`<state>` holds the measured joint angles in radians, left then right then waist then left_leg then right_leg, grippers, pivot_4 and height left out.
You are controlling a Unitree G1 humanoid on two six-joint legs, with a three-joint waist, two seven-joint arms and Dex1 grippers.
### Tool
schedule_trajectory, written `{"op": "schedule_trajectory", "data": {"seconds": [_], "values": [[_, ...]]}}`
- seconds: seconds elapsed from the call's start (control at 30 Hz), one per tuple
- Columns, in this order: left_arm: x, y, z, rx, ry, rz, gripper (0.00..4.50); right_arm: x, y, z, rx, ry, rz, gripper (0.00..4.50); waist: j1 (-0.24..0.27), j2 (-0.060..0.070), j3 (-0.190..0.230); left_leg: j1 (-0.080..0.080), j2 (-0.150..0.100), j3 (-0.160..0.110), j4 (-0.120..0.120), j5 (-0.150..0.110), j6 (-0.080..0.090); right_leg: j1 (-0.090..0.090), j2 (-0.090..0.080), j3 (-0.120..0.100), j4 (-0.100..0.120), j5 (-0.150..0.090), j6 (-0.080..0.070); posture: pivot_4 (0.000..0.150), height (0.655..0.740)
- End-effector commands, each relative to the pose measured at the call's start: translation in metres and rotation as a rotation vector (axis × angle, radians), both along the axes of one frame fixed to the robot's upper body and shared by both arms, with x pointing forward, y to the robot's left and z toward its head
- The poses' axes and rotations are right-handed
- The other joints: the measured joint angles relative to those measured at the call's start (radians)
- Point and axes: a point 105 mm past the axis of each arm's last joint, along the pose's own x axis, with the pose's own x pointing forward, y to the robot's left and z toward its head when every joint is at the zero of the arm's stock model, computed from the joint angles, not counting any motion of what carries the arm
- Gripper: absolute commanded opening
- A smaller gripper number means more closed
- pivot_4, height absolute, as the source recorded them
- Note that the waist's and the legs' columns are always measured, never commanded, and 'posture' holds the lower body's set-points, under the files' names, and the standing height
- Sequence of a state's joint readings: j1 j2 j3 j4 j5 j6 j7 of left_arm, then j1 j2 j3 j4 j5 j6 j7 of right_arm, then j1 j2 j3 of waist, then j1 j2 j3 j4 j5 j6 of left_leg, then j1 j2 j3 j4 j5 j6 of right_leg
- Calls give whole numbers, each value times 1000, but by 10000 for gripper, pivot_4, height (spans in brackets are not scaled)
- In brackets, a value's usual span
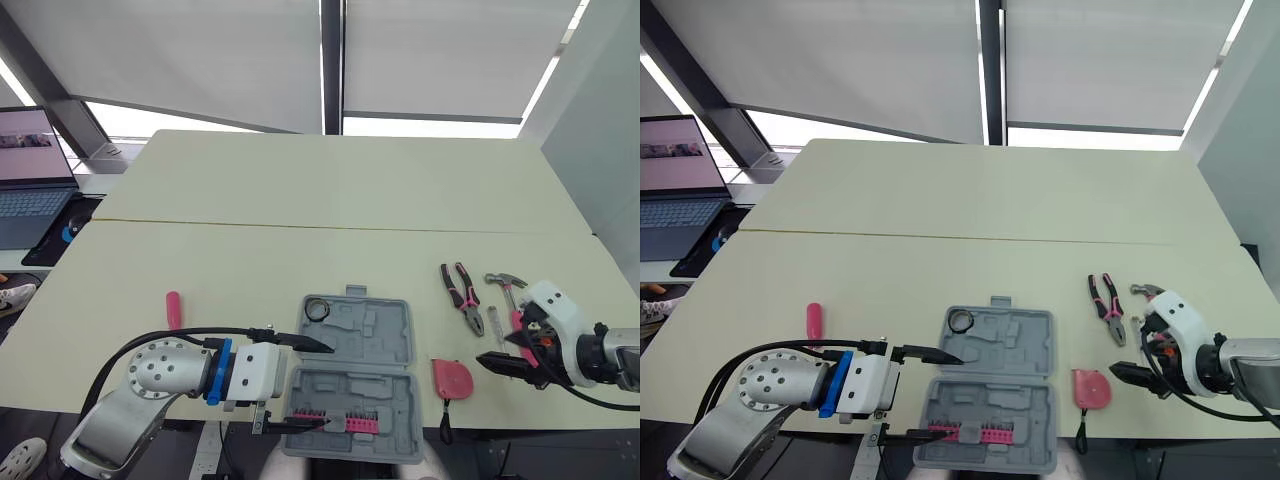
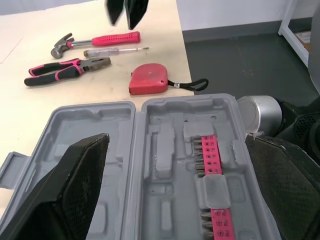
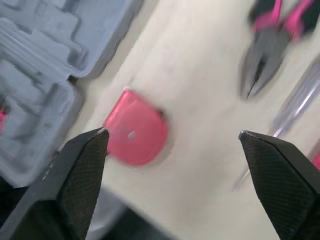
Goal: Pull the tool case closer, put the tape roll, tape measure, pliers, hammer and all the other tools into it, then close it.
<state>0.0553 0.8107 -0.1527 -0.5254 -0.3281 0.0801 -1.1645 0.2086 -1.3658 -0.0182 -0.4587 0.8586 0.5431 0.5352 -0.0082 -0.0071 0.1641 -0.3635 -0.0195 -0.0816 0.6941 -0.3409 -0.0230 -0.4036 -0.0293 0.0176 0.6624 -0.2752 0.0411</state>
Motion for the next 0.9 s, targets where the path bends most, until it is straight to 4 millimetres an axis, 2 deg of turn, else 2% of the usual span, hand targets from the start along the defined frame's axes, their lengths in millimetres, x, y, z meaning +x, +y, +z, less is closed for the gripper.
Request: {"op": "schedule_trajectory", "data": {"seconds": [0.03, 0.07, 0.2, 0.43, 0.9], "values": [[-3, -7, 7, -22, -29, -22, 45000, -13, 14, -15, -118, -275, 511, 44471, 3, 0, 0, 0, -1, 0, 0, 0, 0, 0, -1, 1, 0, 0, 0, 1500, 7400], [-3, -8, 7, -26, -31, -23, 45000, -15, 14, -21, -131, -298, 574, 44471, 4, 0, 1, 0, -2, 1, 1, 0, 0, 0, -2, 1, 0, 0, 0, 1500, 7400], [-1, -11, 11, -36, -42, -31, 45000, -14, 9, -37, -109, -266, 638, 44471, 3, 0, 1, 0, -3, 2, 1, 2, -4, 0, -6, 3, 1, 1, -1, 1500, 7400], [-4, -16, 15, -45, -31, -89, 45000, -16, 2, -60, -80, -183, 660, 44471, 3, 0, 1, 1, -2, 1, 1, 0, 0, 0, -7, 3, 2, 2, -2, 1500, 7400], [-3, -13, 13, 8, -10, -101, 45000, -8, 10, -79, -88, -175, 644, 44471, 4, 0, 1, 1, -3, 2, 2, 0, 0, 0, -8, 4, 3, 2, -2, 1500, 7400]]}}
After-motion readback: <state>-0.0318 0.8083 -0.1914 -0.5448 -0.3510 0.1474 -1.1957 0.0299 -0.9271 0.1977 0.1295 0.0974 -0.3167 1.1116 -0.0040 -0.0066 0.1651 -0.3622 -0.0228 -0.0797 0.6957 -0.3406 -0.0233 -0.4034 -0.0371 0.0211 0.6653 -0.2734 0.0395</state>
